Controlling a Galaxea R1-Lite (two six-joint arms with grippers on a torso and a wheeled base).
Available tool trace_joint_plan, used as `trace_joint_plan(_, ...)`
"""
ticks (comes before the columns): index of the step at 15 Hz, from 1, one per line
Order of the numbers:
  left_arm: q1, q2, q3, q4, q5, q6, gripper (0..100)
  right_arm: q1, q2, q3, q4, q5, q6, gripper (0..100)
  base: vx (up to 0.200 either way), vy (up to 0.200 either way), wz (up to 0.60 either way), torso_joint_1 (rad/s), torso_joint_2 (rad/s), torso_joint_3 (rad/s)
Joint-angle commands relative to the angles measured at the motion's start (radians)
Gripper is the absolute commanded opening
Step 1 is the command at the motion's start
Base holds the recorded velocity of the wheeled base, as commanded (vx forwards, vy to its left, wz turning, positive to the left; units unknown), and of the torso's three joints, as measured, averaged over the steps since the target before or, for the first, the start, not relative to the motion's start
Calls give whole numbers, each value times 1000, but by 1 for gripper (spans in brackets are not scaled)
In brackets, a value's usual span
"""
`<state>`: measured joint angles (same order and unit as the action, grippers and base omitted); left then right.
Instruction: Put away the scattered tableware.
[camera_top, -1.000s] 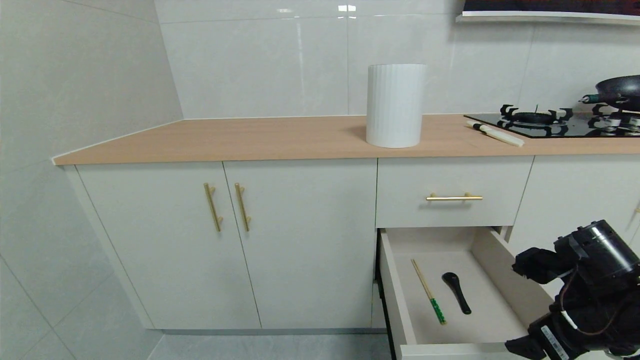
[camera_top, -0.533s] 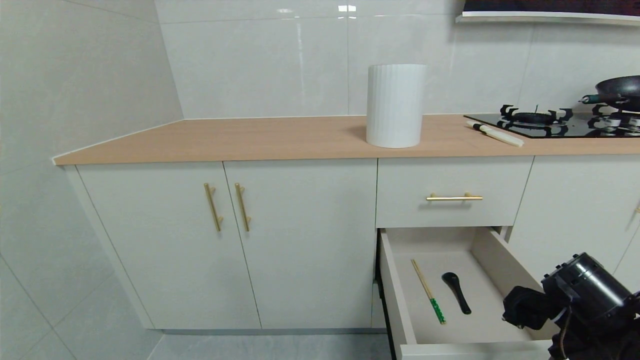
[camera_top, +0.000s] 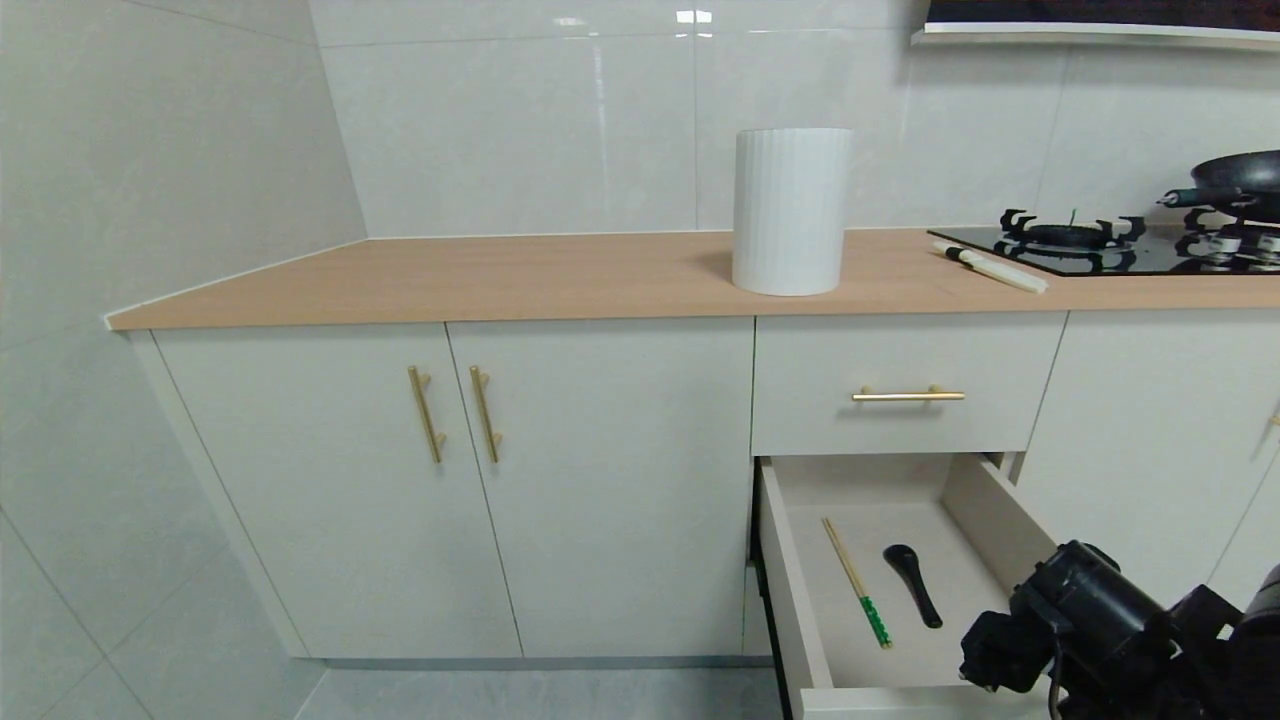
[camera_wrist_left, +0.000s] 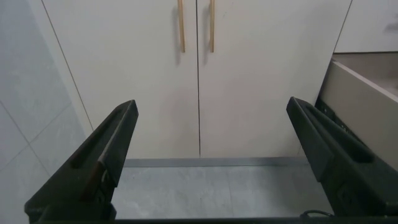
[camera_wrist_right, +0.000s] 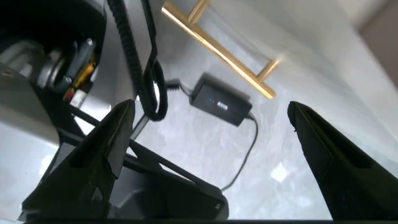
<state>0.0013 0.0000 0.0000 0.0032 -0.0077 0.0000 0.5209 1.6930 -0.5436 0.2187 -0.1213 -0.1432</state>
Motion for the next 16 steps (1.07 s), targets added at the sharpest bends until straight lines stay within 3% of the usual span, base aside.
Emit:
trace_joint_plan(1, 0, 0, 0, 0, 0, 0, 100, -16, 51, -6, -7, -1, 5, 100, 0, 0, 0, 0, 0, 0)
trace_joint_plan(7, 0, 0, 0, 0, 0, 0, 100, -27, 102, -78, -22, -8, 159, 100, 0, 0, 0, 0, 0, 0)
trace_joint_plan(16, 0, 0, 0, 0, 0, 0, 100, -74, 192, -95, -239, -74, 284, 100, 0, 0, 0, 0, 0, 0)
